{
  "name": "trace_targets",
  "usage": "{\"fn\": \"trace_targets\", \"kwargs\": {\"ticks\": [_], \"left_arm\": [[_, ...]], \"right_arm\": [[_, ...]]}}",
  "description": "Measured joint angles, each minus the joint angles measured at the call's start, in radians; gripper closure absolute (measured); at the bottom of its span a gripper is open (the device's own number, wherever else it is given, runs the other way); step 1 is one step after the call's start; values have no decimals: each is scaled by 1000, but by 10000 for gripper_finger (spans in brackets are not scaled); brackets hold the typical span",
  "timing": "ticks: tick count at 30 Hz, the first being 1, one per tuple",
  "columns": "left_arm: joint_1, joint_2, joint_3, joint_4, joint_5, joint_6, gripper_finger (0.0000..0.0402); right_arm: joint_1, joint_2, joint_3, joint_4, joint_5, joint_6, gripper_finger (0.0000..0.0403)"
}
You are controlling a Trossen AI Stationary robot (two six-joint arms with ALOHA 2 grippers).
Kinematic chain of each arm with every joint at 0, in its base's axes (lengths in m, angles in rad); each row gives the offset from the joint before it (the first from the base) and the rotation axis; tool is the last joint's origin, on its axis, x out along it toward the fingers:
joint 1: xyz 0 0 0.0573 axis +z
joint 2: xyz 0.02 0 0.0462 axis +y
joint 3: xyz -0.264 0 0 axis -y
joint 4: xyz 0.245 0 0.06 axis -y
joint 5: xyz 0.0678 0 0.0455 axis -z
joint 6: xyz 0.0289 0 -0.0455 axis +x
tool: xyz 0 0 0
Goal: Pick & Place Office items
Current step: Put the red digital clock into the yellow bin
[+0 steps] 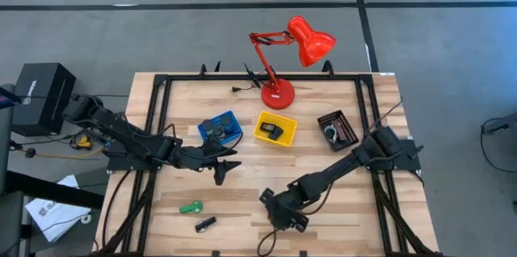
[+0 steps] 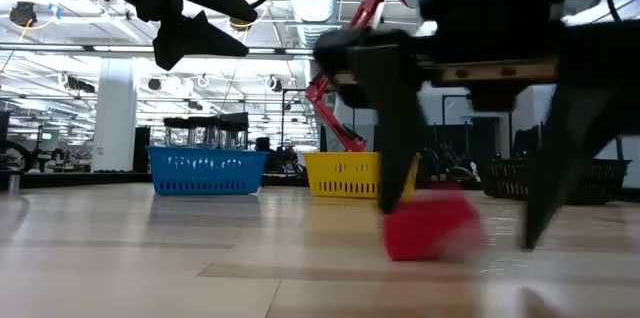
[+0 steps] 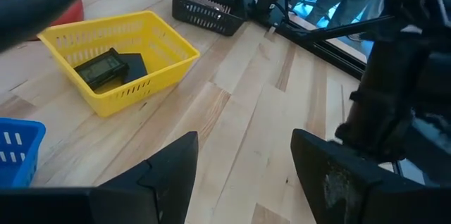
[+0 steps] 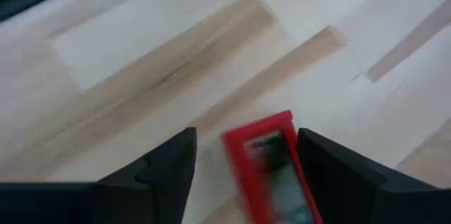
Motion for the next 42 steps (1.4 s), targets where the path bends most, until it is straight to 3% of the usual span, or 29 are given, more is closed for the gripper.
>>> {"fn": "trace_targets", "kwargs": {"ticks": [6, 12, 17, 23, 30, 32, 35, 42], "left_arm": [[0, 0, 0, 1, 0, 0, 178], [0, 0, 0, 1, 0, 0, 181], [0, 0, 0, 1, 0, 0, 183], [0, 0, 0, 1, 0, 0, 183], [0, 0, 0, 1, 0, 0, 183], [0, 0, 0, 1, 0, 0, 183], [0, 0, 0, 3, 0, 0, 183], [0, 0, 0, 6, 0, -4, 183]], "right_arm": [[0, 30, 8, -1, 71, -44, 158], [-2, 31, 7, 0, 77, -42, 158], [-15, 32, 7, -7, 73, 40, 167], [-33, 29, 6, -31, 61, 119, 232], [-53, -30, -2, -91, -6, 85, 355], [-63, -75, -1, -135, -9, 85, 357], [-71, -139, 1, -218, 47, 85, 357], [-189, -309, -1, -333, 304, -9, 350]]}}
